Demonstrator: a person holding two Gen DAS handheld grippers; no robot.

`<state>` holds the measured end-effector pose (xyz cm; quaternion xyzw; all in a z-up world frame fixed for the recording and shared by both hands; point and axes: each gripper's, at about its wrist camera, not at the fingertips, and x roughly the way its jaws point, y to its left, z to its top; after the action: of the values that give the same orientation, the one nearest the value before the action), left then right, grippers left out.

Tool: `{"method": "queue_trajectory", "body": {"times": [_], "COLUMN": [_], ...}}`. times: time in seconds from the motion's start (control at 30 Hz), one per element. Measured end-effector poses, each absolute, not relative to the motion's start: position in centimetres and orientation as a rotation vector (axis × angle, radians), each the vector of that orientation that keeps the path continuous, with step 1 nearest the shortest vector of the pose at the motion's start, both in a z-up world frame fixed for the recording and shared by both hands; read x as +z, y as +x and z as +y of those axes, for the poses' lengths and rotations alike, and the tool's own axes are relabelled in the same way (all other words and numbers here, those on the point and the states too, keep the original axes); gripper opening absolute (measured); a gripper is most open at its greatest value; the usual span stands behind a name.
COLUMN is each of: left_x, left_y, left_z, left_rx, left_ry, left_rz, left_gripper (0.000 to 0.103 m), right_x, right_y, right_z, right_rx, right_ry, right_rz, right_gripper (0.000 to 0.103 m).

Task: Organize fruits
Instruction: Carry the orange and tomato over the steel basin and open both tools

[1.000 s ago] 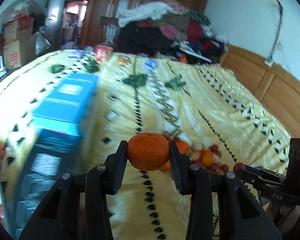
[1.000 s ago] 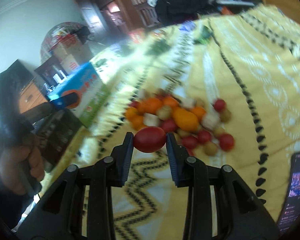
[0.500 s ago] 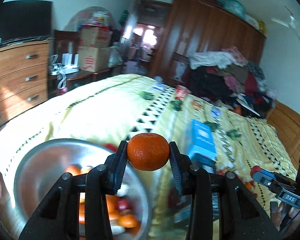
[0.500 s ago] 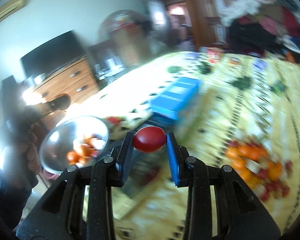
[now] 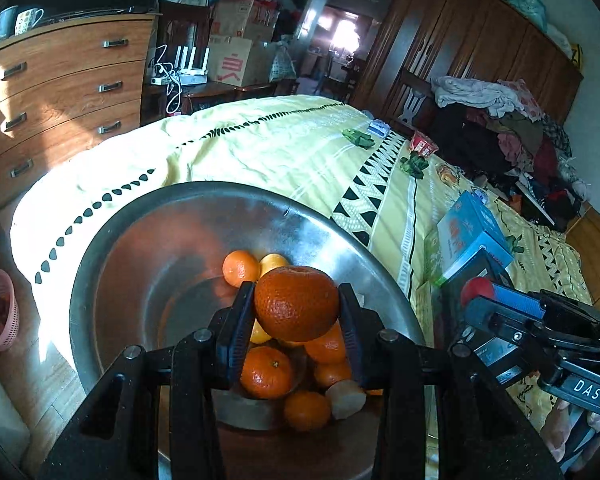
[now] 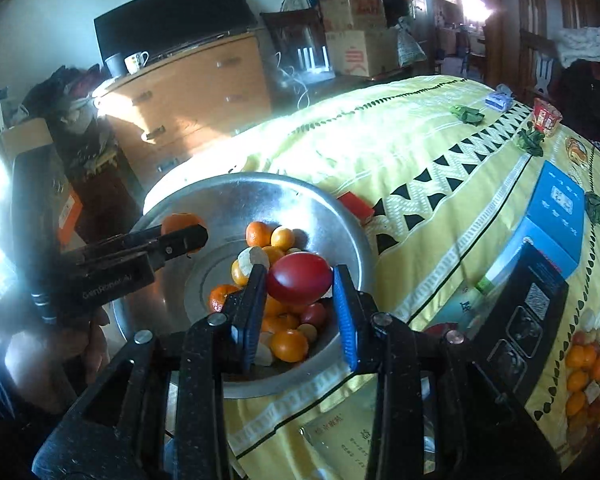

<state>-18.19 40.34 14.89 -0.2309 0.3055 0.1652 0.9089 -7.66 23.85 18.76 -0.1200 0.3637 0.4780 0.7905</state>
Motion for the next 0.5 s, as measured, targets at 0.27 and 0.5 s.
{"method": "queue_trajectory", "body": {"times": [0.27,0.5], "left_x": [13.2,13.0], "left_y": [-18.4,-18.2], "left_z": [41.2,41.6], "left_rx": [0.329,0.322], "left_ry": [-0.504,-0.519], "left_rz": [0.653,0.653], "left_gripper": [0.042,0.042], "right_x": [17.9,17.4], "right_y": [-8.6,-9.0], "right_z": [26.5,27.6], "right_rx": [1.019,1.017], "right_ry": [-0.318,-0.334], "right_rz": [0.815,0.834], "right_gripper": [0.034,0.034]}}
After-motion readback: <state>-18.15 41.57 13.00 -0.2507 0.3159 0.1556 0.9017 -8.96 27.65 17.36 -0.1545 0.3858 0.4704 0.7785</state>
